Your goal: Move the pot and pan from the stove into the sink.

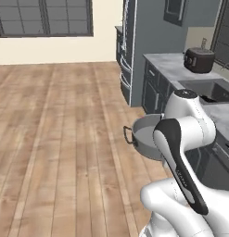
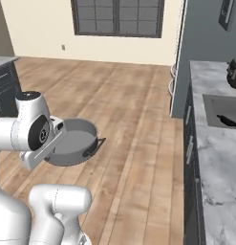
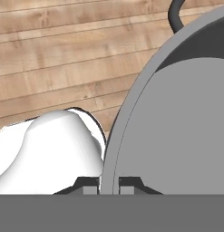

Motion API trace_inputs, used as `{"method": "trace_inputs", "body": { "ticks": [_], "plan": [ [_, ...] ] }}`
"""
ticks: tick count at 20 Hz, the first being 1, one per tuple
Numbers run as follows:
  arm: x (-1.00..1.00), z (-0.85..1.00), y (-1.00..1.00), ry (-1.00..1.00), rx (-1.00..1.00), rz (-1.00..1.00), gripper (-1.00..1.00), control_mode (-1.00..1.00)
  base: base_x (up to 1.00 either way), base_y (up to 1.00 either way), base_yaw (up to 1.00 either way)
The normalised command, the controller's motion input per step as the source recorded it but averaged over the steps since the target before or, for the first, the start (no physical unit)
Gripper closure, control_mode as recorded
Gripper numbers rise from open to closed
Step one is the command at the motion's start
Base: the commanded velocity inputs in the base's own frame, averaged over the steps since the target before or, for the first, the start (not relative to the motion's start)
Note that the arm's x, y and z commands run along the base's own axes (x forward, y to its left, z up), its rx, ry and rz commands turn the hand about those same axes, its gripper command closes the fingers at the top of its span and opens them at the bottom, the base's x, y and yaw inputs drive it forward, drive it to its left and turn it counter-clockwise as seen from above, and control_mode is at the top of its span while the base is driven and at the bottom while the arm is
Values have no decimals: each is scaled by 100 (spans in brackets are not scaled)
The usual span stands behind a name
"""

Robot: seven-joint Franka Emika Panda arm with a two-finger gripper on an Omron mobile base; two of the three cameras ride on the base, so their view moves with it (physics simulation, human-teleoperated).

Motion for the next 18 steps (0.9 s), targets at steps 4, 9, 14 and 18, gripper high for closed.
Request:
{"method": "trace_inputs", "body": {
  "ticks": [4,9,14,18],
  "plan": [
    [0,0,0,0,0,0,100,100,100,15,0],
    [0,0,0,0,0,0,100,100,100,18,0],
    [0,0,0,0,0,0,100,100,100,19,0],
    [0,0,0,0,0,0,100,100,100,21,0]
  ]
}}
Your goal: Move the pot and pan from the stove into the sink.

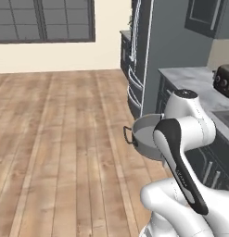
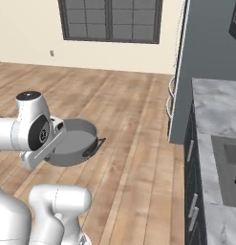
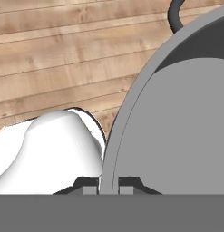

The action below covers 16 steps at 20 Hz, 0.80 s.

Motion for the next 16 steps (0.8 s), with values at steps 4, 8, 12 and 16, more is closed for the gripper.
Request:
{"method": "trace_inputs", "body": {
  "ticks": [4,8,12,16],
  "plan": [
    [0,0,0,0,0,0,100,100,100,22,0],
    [0,0,0,0,0,0,100,100,100,24,0],
    [0,0,0,0,0,0,100,100,100,22,0],
    [0,0,0,0,0,0,100,100,100,20,0]
  ]
}}
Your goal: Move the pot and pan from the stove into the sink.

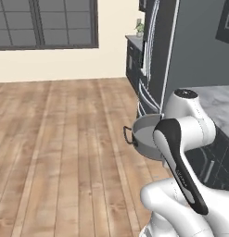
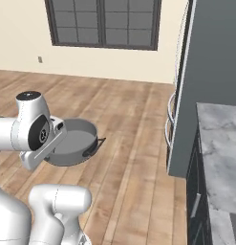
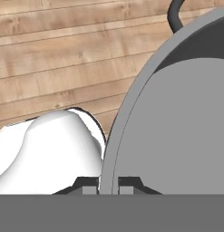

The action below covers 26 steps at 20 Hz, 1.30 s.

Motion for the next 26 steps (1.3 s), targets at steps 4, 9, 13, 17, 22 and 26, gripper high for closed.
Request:
{"method": "trace_inputs", "body": {
  "ticks": [4,9,13,17,22,26],
  "plan": [
    [0,0,0,0,0,0,100,100,36,2,1],
    [0,0,0,0,0,0,100,100,1,-9,-16],
    [0,0,0,0,0,0,100,100,6,-2,-46],
    [0,0,0,0,0,0,100,100,5,0,-49],
    [0,0,0,0,0,0,100,100,5,0,-49],
    [0,0,0,0,0,0,100,100,4,0,-49]
  ]
}}
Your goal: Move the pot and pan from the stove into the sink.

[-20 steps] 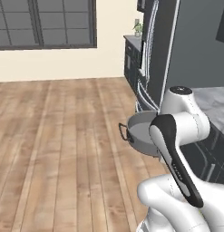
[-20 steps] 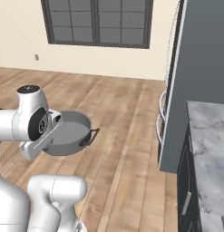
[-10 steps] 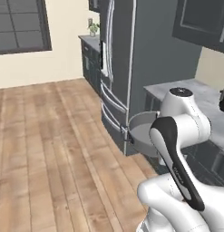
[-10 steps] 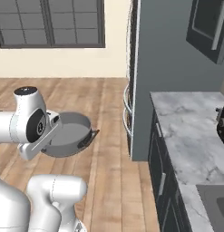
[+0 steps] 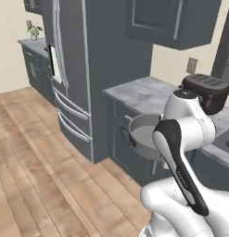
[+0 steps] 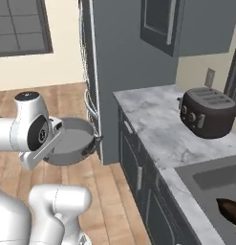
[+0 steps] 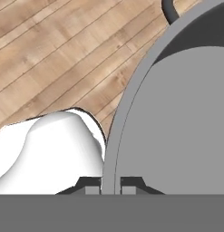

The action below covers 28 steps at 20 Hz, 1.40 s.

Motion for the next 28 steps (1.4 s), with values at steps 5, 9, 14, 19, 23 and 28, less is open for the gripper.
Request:
{"method": "trace_inputs", "body": {
  "ticks": [5,9,14,19,23,28],
  "plan": [
    [0,0,0,0,0,0,100,100,4,0,-49],
    [0,0,0,0,0,0,100,100,1,0,-50],
    [0,0,0,0,0,0,100,100,2,0,-49],
    [0,0,0,0,0,0,100,100,4,0,-48],
    [0,0,0,0,0,0,100,100,5,0,-47],
    [0,0,0,0,0,0,100,100,6,0,-47]
  ]
}}
